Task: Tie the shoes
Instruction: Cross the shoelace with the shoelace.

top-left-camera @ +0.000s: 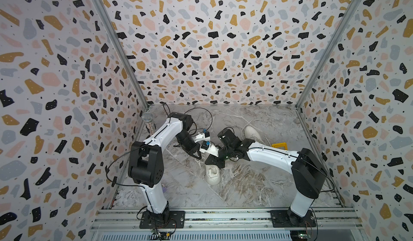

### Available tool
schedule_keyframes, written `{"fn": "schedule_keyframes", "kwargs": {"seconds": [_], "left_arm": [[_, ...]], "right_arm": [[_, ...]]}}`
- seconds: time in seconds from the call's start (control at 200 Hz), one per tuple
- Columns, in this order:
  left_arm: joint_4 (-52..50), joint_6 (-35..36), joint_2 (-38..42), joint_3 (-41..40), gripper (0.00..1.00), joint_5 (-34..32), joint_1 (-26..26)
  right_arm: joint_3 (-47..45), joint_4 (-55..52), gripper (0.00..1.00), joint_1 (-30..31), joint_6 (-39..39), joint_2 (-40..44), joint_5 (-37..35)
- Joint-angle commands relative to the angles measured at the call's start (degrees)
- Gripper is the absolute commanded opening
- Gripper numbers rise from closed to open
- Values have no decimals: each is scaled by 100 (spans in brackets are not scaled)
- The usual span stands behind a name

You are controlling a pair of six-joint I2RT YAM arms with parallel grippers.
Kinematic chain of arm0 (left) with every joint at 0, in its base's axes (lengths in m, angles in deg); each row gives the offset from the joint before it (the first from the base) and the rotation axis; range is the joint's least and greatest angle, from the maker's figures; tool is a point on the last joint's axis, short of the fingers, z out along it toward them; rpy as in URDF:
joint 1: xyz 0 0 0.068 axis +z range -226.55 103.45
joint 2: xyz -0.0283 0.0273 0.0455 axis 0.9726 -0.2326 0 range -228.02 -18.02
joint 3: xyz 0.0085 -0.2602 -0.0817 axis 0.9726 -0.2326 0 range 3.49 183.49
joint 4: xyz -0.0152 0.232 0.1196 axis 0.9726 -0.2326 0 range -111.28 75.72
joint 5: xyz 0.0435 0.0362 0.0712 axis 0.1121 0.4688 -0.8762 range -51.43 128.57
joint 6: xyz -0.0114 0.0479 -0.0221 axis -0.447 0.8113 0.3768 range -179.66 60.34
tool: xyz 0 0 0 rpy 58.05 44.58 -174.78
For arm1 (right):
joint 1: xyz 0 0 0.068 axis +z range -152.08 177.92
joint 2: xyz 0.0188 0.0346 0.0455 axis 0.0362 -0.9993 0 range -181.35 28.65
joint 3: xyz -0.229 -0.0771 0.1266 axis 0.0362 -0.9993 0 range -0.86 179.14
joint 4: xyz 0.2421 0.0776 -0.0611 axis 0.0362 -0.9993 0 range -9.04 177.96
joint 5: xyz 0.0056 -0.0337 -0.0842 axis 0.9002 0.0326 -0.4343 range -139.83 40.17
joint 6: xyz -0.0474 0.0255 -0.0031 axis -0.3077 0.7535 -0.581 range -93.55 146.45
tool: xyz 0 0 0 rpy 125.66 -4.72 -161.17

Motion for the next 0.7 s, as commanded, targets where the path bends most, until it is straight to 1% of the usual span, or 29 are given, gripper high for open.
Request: {"fn": "schedule_keyframes", "kwargs": {"seconds": [0.0, 0.08, 0.15, 0.265, 0.37, 0.511, 0.691], "left_arm": [[-251, 38, 5, 217, 0, 234, -60], [-251, 5, -47, 231, 0, 321, -36], [-255, -56, -122, 257, 0, 451, 31], [-262, -42, -187, 253, 0, 448, 74], [-276, -32, -233, 275, 0, 531, 80], [-347, -35, -320, 326, 0, 589, 105], [-402, -85, -450, 395, 0, 850, 244]], "right_arm": [[213, -13, 5, 32, -111, -84, -294], [135, 107, 4, 39, -128, -84, -402], [36, 234, 3, 38, -159, -68, -640], [-78, 407, 1, 33, -257, -31, -1051], [-68, 448, 1, 31, -292, -81, -1213], [-159, 597, 0, 31, -318, -110, -1650], [-300, 689, 0, 35, -302, -123, -1850]]}}
